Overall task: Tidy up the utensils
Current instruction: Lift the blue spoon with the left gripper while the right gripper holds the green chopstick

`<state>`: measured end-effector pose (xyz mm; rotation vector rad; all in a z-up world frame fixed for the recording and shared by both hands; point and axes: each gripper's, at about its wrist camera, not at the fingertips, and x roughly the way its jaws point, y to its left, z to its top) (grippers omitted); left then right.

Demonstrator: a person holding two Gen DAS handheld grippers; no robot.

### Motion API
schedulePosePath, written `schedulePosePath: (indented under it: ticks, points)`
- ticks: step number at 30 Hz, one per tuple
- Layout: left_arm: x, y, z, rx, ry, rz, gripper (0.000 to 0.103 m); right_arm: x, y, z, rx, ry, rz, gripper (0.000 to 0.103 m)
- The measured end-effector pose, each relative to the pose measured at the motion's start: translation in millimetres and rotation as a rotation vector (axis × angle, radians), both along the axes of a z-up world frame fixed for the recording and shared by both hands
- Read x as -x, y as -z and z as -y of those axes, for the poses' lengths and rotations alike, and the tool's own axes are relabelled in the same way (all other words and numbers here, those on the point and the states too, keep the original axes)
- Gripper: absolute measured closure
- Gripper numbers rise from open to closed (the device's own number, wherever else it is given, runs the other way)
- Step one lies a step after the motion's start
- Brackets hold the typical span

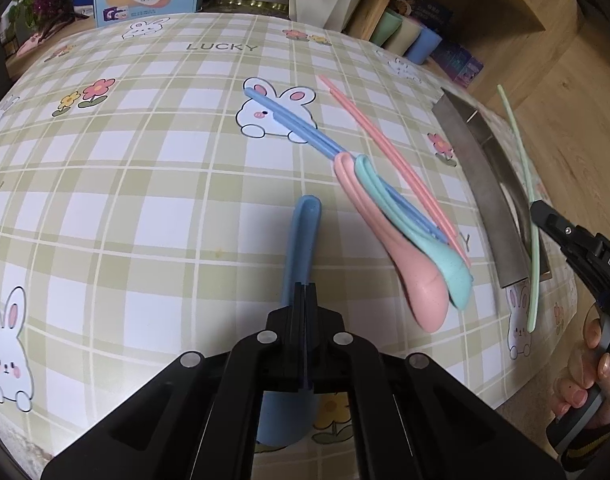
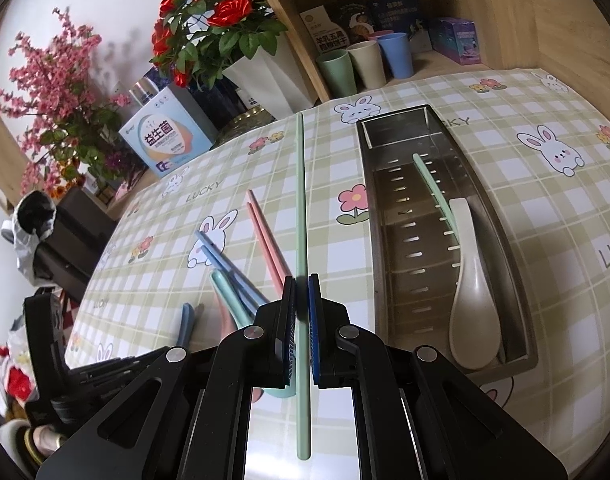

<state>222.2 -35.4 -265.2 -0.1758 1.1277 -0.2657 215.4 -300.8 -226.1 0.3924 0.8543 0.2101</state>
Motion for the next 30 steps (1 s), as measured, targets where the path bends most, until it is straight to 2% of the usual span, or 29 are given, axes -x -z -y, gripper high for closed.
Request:
schedulePosePath:
  ticks: [3,6,15,22,30]
  points:
    - [1.8,-1.7,-0.6,-0.011,0.035,-0.002,0.090,0.1,-1.4,-0.4,-0.005,-0.001,0.005,0.097]
    - [6.1,-3.8,0.0,-0.055,0.065,0.014,0.078,-0.2,-2.7,-1.7,-0.011,-0.008,0.011,0.097]
    - [8.6,-16.5,-4.8,-0.130,0.106,0.062,0.078,-0.3,-2.5,2.8,-0.030,-0.002,0.012,0.097]
    - [10.3,1.7,-3.6,-0.200,0.125,-0.016,0.078,-0.8,-0.5,2.3,-0.042,-0.007,0.013,0.097]
    - [17.9,3.7,10.8,-0.323,0.147,0.002,0.078,0.8,-0.1,5.2,-0.050,0.003,0.014,0.097]
